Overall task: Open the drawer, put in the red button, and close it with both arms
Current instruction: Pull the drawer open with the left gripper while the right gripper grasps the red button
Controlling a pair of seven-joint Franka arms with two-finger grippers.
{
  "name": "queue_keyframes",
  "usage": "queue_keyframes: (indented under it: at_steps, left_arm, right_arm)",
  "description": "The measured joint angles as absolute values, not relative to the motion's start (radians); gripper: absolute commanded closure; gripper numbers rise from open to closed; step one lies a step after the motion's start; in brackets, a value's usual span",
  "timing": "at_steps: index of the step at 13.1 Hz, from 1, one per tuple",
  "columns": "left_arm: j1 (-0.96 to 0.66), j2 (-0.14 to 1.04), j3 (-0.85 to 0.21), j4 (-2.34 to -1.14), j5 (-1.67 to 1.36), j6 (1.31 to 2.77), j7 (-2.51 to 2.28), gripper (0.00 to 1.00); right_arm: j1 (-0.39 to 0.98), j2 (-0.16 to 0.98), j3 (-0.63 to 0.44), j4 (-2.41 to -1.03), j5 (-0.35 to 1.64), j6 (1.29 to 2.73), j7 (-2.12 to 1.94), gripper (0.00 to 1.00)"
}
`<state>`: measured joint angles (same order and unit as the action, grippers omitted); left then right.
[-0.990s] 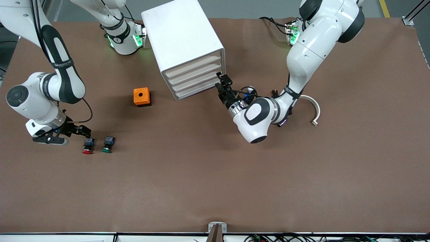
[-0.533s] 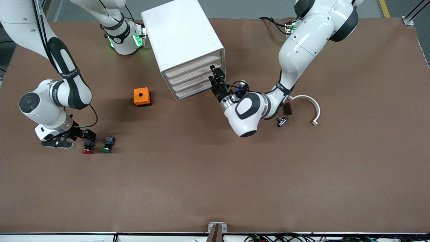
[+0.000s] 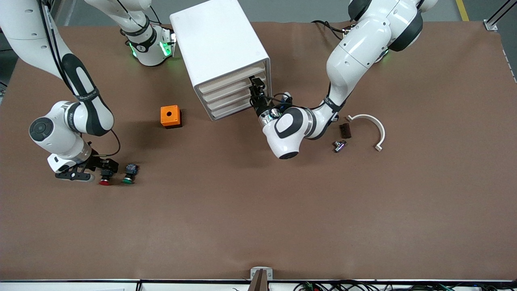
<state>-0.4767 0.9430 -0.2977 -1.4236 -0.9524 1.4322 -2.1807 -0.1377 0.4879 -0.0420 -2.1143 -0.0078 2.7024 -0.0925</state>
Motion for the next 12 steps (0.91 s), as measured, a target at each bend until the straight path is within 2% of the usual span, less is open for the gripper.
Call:
queue_keyframes:
  at_steps: [2,5,7,8,9,10,12]
  left_arm:
    - [-0.486,0.946,-0.298,-1.434,-0.952,1.430,-2.181,0.65]
    - [-0.508,0.946,-0.298,-1.437,-0.952,1.430,-2.182,0.85]
    - [-0.516,0.946,-0.297,-1.439,-0.952,1.430,-2.182,0.93]
    - [-0.516,0.946,-0.296,-1.440,-0.952,1.430,-2.182,0.94]
    - [-0.515,0.947,-0.294,-1.442,-0.952,1.430,-2.206,0.94]
    - [-0.515,0.947,-0.294,-1.442,-0.952,1.430,-2.217,0.94]
    - [-0.515,0.947,-0.293,-1.442,-0.953,1.430,-2.224,0.90]
  right_arm:
    - [-0.138,0.500,-0.042,-2.107,-0.008,2.703,-0.092,0.00]
    - [-0.138,0.509,-0.042,-2.100,-0.007,2.703,-0.092,0.00]
    - [-0.138,0.510,-0.041,-2.100,-0.007,2.703,-0.092,0.34]
    - [-0.138,0.510,-0.041,-2.100,-0.007,2.703,-0.092,0.53]
    - [-0.138,0.511,-0.041,-2.100,-0.007,2.703,-0.092,0.73]
    - [-0.137,0.511,-0.040,-2.100,-0.007,2.703,-0.092,1.00]
    - [-0.137,0.511,-0.039,-2.100,-0.007,2.703,-0.092,1.00]
